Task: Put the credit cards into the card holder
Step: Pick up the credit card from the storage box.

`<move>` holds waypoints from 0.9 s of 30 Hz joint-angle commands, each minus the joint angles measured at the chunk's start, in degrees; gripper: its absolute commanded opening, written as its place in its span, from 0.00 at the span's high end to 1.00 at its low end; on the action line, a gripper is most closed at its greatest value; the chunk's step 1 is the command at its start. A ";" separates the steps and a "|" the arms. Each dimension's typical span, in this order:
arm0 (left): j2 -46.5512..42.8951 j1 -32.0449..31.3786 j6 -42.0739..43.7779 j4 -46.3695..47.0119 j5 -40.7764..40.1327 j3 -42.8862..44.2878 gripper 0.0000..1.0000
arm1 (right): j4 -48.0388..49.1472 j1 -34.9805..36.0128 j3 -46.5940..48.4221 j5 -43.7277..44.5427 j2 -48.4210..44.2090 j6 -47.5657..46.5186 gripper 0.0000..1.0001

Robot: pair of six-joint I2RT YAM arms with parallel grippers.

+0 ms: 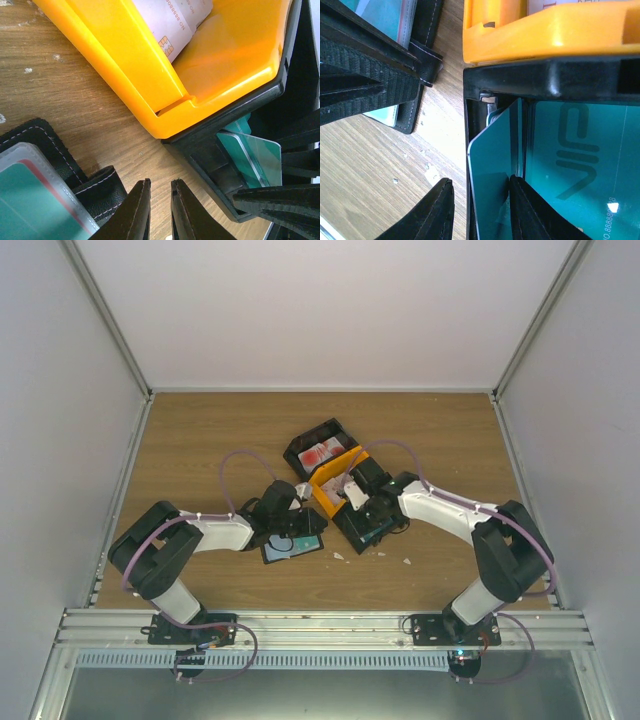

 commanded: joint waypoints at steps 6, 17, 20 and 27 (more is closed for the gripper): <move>-0.09 0.53 1.07 1.64 -0.03 -0.12 0.84 | 0.84 0.63 -0.42 -0.38 -2.35 1.11 0.70; -0.09 0.53 1.22 1.40 -0.03 0.08 0.84 | 0.58 0.57 -0.67 0.26 -2.77 1.32 0.74; -0.09 0.57 1.14 1.33 -0.08 0.09 0.84 | 0.60 0.53 -0.68 0.14 -3.27 1.30 0.76; -0.14 0.62 1.22 1.22 -0.15 0.11 0.84 | 0.49 0.54 -0.80 -0.13 -3.74 1.39 0.82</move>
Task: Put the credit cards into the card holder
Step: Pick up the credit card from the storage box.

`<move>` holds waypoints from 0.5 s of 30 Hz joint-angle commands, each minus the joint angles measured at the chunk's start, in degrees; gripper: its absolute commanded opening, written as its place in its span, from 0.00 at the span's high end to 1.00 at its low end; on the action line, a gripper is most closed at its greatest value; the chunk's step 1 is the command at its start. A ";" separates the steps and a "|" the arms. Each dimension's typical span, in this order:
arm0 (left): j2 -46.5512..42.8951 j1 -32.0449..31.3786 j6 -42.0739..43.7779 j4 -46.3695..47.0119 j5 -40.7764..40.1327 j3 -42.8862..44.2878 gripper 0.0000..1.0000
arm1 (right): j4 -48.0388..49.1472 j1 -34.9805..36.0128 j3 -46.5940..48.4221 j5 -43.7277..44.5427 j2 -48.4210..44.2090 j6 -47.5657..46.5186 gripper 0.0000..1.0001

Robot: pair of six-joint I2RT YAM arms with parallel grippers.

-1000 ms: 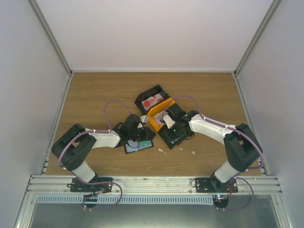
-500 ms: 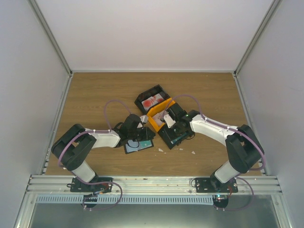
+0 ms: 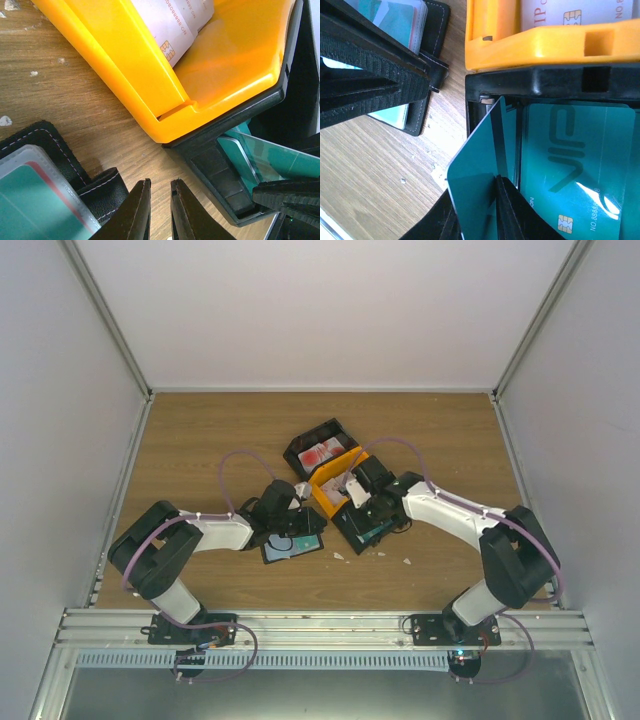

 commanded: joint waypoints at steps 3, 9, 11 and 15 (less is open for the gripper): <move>-0.26 0.33 1.23 1.18 -0.35 0.08 0.84 | 0.66 0.50 -0.76 -0.34 -1.50 0.39 0.85; -0.36 0.33 1.18 1.16 -0.39 0.04 0.84 | 0.53 0.52 -0.79 -0.10 -1.70 0.59 0.85; -0.36 0.33 1.13 1.20 -0.38 0.12 0.84 | 0.58 0.56 -0.83 -0.08 -1.84 0.65 0.85; -0.27 0.33 1.11 1.14 -0.30 0.10 0.84 | 0.53 0.48 -0.83 -0.05 -2.12 0.67 0.84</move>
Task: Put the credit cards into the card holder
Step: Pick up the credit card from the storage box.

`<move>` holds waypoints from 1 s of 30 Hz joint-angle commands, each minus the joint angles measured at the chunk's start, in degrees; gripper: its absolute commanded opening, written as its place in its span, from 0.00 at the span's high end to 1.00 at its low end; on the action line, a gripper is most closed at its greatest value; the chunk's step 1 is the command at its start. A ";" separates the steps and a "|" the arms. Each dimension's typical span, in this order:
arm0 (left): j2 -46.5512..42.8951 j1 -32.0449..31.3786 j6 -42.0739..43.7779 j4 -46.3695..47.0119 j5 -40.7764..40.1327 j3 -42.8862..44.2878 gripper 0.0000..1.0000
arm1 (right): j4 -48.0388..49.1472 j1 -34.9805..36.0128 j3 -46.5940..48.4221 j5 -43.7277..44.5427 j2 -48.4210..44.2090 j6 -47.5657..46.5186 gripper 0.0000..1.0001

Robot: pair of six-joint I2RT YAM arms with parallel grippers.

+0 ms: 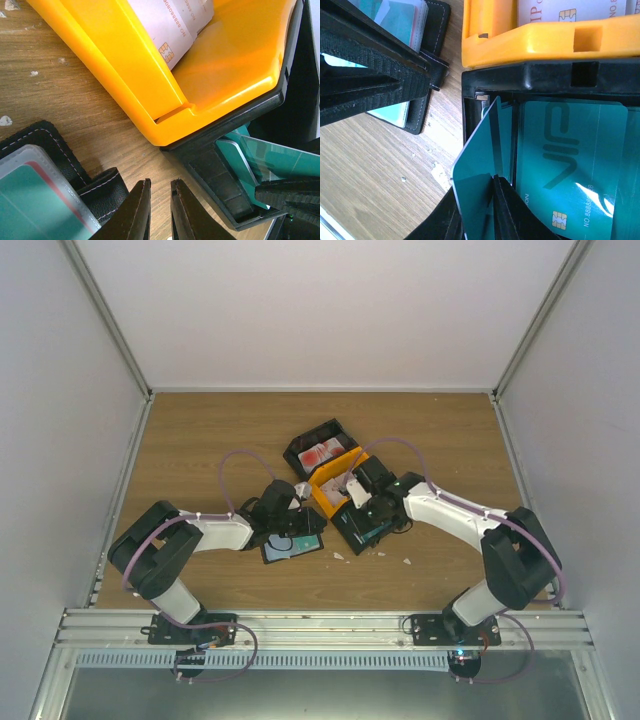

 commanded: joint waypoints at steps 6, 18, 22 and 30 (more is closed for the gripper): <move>-0.20 0.33 1.20 1.21 -0.22 0.11 0.84 | 0.52 0.44 -0.64 -0.73 -1.93 0.59 0.85; -1.31 0.33 1.03 1.50 -0.62 -0.35 0.84 | -0.68 -0.16 -0.46 2.50 -4.35 1.36 0.98; -1.53 0.33 0.86 1.67 -0.56 -0.27 0.84 | -1.34 -0.36 -0.16 5.86 -4.80 2.04 0.99; -7.16 0.33 0.95 3.59 -2.21 -2.05 0.78 | -0.13 -0.35 2.81 8.49 -10.24 1.10 1.00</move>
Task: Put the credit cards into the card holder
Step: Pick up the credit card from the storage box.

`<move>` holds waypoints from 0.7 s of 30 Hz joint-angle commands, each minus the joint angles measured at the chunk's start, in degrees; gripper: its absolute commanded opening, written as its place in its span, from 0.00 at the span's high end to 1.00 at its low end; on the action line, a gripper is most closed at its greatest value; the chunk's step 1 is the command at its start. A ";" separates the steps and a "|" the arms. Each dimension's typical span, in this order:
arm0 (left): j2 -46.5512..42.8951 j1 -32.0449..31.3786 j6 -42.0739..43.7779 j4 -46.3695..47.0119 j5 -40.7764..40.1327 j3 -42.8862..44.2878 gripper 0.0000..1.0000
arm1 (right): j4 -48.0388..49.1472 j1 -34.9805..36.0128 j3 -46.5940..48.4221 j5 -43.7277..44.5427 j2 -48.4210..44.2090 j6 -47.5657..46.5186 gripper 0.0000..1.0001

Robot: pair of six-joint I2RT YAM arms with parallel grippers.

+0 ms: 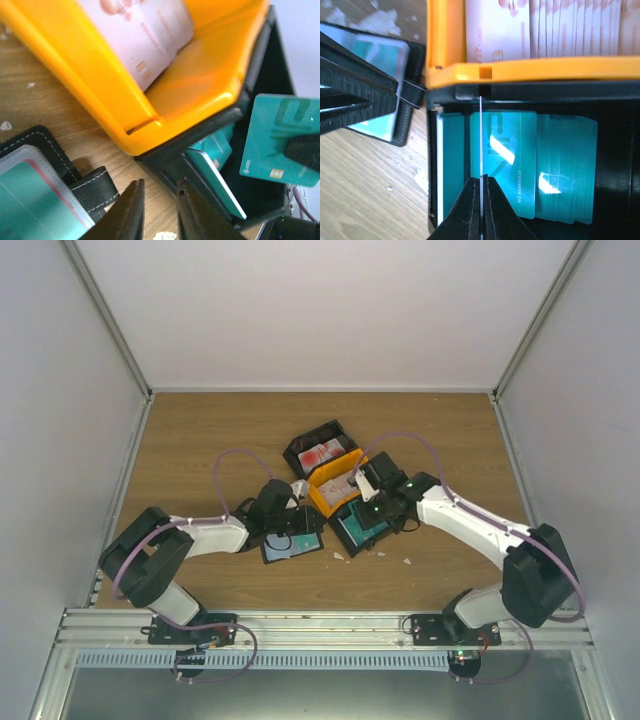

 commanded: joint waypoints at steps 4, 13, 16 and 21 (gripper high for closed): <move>-11.53 0.41 2.36 5.07 -2.13 -2.88 0.59 | 6.26 -0.21 1.21 -8.17 -7.79 -1.40 1.00; -28.75 3.42 6.80 5.82 5.09 -6.50 0.34 | 18.75 -0.21 -0.10 -31.55 -10.88 -2.98 1.00; -32.21 4.75 6.92 4.07 7.86 -7.07 0.35 | 22.34 -0.21 -1.10 -38.81 -12.32 -3.18 1.00; -35.94 5.62 6.14 5.00 13.79 -7.37 0.53 | 25.61 -0.21 -2.42 -45.56 -14.21 -3.54 0.99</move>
